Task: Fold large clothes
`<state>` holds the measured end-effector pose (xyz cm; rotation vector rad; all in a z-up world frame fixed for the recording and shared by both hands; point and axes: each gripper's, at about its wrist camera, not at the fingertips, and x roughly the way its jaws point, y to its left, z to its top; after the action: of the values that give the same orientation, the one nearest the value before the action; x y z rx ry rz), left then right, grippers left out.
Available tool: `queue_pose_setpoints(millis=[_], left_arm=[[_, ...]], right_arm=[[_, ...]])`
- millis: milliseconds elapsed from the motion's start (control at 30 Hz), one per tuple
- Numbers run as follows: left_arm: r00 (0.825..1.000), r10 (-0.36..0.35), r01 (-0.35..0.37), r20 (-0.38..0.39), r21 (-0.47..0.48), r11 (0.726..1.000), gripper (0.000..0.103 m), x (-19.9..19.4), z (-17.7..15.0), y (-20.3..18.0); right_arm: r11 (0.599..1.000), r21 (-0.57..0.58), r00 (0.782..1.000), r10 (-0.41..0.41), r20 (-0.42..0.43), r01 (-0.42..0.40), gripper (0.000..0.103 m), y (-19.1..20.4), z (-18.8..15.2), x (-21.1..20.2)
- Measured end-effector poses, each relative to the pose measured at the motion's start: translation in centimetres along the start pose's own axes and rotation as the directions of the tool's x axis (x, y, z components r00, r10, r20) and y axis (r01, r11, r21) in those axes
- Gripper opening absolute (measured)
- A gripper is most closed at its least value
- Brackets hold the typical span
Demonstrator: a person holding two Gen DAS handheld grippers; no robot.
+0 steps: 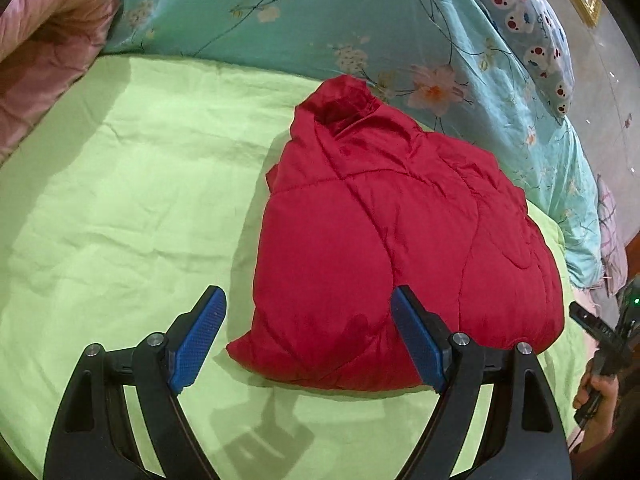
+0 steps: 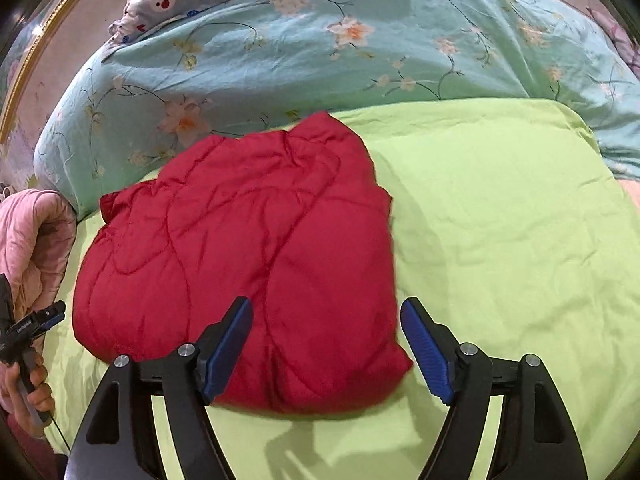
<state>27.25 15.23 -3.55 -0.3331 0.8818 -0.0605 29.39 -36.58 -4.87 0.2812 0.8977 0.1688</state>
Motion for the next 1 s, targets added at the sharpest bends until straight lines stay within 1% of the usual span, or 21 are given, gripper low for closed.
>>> queue_pose_setpoints(millis=[100, 167, 233, 333, 400, 467, 500, 567, 633, 700, 800, 867, 967, 1000], left_arm=[[1.0, -0.011, 0.011, -0.024, -0.01, 1.0, 0.085, 0.7, -0.1, 0.3], [0.999, -0.021, 0.02, -0.035, -0.02, 1.0, 0.085, 1.1, -0.2, 0.6], [0.999, -0.037, 0.036, -0.033, -0.04, 0.999, 0.085, 1.3, -0.2, 0.9], [0.995, -0.093, 0.09, -0.038, -0.071, 0.993, 0.085, 1.7, -0.2, 1.5], [0.991, -0.12, 0.115, -0.054, -0.091, 0.989, 0.085, 2.3, -0.2, 1.9], [0.986, -0.147, 0.136, -0.078, -0.127, 0.983, 0.085, 3.3, -0.1, 2.6], [0.983, -0.161, 0.149, -0.083, -0.141, 0.979, 0.085, 3.6, -0.1, 2.9], [0.975, -0.205, 0.187, -0.088, -0.177, 0.966, 0.087, 4.2, 0.0, 3.5], [0.972, -0.213, 0.191, -0.102, -0.193, 0.963, 0.091, 5.0, 0.3, 3.7], [0.969, -0.227, 0.205, -0.102, -0.194, 0.959, 0.092, 5.4, 0.6, 3.7], [0.961, -0.251, 0.223, -0.117, -0.21, 0.952, 0.101, 6.6, 1.1, 3.5], [0.953, -0.275, 0.241, -0.129, -0.232, 0.942, 0.103, 7.5, 1.4, 3.4], [0.931, -0.336, 0.287, -0.143, -0.283, 0.915, 0.103, 8.9, 1.8, 3.2], [0.926, -0.348, 0.297, -0.143, -0.291, 0.91, 0.103, 9.2, 1.9, 3.1]], right_arm=[[1.0, 0.005, 1.0, -0.022, -0.006, 0.022, 0.078, -0.8, -0.5, 0.2], [1.0, 0.022, 1.0, -0.02, -0.016, 0.02, 0.078, -1.4, -0.8, 0.4], [0.999, 0.049, 1.0, 0.003, -0.025, -0.002, 0.078, -2.2, -1.0, 0.7], [0.996, 0.084, 0.999, 0.03, -0.031, -0.027, 0.078, -3.0, -1.1, 1.0], [0.994, 0.099, 0.998, 0.046, -0.035, -0.042, 0.078, -3.3, -1.1, 1.4], [0.989, 0.125, 0.995, 0.091, -0.043, -0.085, 0.079, -3.7, -1.0, 1.9], [0.979, 0.159, 0.989, 0.14, -0.05, -0.131, 0.08, -4.2, -1.0, 2.5], [0.96, 0.215, 0.978, 0.195, -0.066, -0.177, 0.08, -5.0, -0.9, 3.5], [0.944, 0.261, 0.969, 0.229, -0.087, -0.2, 0.081, -5.7, -0.8, 4.8], [0.93, 0.297, 0.959, 0.261, -0.11, -0.219, 0.084, -6.2, -0.7, 6.2], [0.908, 0.329, 0.942, 0.312, -0.123, -0.258, 0.09, -6.4, -0.2, 7.8], [0.904, 0.329, 0.935, 0.329, -0.131, -0.272, 0.092, -6.2, 0.2, 8.7], [0.885, 0.346, 0.915, 0.378, -0.141, -0.312, 0.093, -5.9, 1.0, 9.9], [0.878, 0.351, 0.907, 0.395, -0.147, -0.326, 0.093, -5.8, 1.3, 10.4]])
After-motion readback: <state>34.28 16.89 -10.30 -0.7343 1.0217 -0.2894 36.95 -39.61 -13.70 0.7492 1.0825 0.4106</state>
